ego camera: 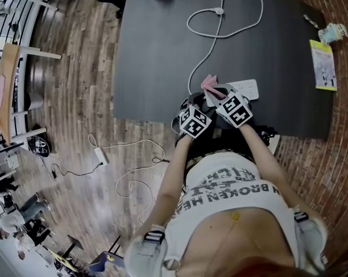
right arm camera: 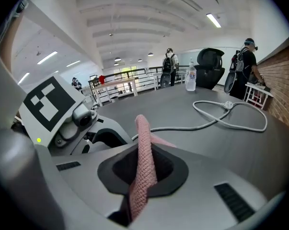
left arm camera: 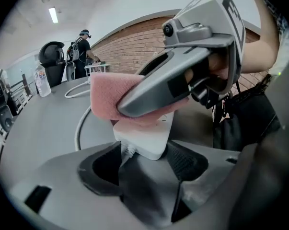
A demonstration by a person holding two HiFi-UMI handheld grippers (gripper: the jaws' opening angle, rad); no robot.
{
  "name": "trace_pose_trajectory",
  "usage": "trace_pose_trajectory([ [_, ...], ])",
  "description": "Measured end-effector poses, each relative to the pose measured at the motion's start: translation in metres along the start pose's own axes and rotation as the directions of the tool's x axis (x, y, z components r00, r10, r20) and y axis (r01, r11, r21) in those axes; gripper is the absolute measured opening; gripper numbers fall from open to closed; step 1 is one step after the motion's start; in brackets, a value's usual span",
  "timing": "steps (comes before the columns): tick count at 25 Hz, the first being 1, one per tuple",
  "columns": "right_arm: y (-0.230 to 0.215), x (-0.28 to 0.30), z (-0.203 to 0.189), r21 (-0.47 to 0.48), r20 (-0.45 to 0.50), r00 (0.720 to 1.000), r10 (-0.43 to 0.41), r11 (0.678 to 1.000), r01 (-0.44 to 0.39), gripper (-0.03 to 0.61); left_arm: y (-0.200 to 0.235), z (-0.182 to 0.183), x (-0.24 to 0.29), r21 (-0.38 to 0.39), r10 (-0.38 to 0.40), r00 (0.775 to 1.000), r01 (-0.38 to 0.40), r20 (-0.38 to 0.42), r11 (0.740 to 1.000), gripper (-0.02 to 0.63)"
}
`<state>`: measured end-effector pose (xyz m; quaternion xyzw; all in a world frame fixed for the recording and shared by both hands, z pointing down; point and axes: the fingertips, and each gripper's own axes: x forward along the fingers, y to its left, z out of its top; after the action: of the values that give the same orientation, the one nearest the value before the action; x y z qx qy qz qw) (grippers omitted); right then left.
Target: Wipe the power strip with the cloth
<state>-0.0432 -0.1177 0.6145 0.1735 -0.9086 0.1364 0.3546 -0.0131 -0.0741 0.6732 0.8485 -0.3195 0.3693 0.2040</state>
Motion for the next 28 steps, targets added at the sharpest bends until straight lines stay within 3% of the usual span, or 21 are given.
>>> trace_pose_trajectory([
  [5, 0.006, 0.017, -0.015, -0.01, -0.066, 0.998, 0.011, 1.0, -0.012, 0.017, 0.002, -0.003, 0.0, 0.04, 0.016, 0.999, -0.014, -0.051, 0.999, 0.281],
  [15, 0.009, 0.018, -0.016, -0.112, -0.091, 0.995, -0.028, 0.994, 0.017, 0.017, 0.001, -0.005, 0.003, 0.046, 0.018, 0.997, -0.015, -0.07, 0.999, 0.281],
  [28, -0.017, -0.004, -0.035, -0.061, -0.106, 0.989, -0.102, 0.994, 0.095, 0.017, 0.0, -0.006, 0.004, 0.048, 0.01, 0.997, -0.006, -0.073, 0.999, 0.281],
])
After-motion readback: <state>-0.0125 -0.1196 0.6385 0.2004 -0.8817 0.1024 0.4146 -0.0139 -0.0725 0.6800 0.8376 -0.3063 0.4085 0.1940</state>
